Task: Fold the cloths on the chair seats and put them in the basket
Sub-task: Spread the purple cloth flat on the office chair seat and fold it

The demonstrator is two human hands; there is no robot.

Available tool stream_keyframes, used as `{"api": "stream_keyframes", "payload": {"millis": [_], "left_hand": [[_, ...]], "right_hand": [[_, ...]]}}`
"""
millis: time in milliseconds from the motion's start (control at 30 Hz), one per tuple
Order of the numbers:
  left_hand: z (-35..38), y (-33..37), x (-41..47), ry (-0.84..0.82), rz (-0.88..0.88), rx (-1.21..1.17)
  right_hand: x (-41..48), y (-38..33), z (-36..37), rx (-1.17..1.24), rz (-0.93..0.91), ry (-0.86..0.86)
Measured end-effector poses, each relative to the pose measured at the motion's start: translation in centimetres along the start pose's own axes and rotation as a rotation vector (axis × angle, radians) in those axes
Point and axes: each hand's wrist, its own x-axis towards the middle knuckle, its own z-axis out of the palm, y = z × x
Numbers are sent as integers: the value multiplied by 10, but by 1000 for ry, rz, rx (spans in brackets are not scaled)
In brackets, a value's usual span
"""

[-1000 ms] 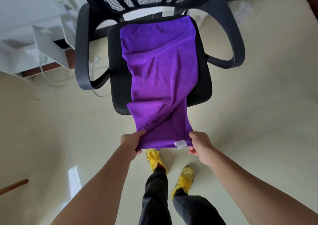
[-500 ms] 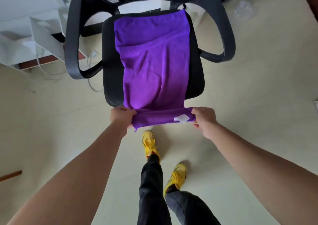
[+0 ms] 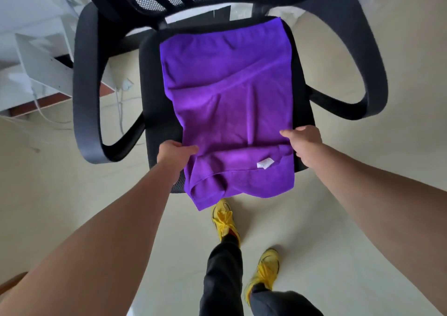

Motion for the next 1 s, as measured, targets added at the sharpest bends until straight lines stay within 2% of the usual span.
{"api": "stream_keyframes", "payload": {"millis": [67, 133, 233, 300, 367, 467, 567, 667, 800, 1000], "left_hand": [[6, -13, -4, -81, -29, 41], [10, -26, -12, -77, -26, 50], [7, -41, -28, 16, -34, -26], [5, -50, -35, 18, -52, -52], [1, -54, -37, 0, -64, -41], [-6, -39, -28, -70, -84, -76], [-14, -6, -11, -145, -99, -143], [-21, 41, 21, -191, -107, -257], [-28, 109, 69, -242, -89, -288], [-27, 182, 120, -191, 21, -313]], "right_hand": [[-2, 6, 6, 44, 63, -96], [-10, 16, 12, 38, 109, -122], [-23, 37, 9, 8, 102, 12], [-28, 55, 3, 15, 131, 87], [-29, 67, -2, 14, 155, 85], [-21, 62, -6, -43, 86, 57], [-2, 29, -11, -167, -32, 68], [30, -13, -9, -97, -98, 100], [75, -76, 5, 17, -181, 121], [123, -149, 29, 139, -176, 162]]}}
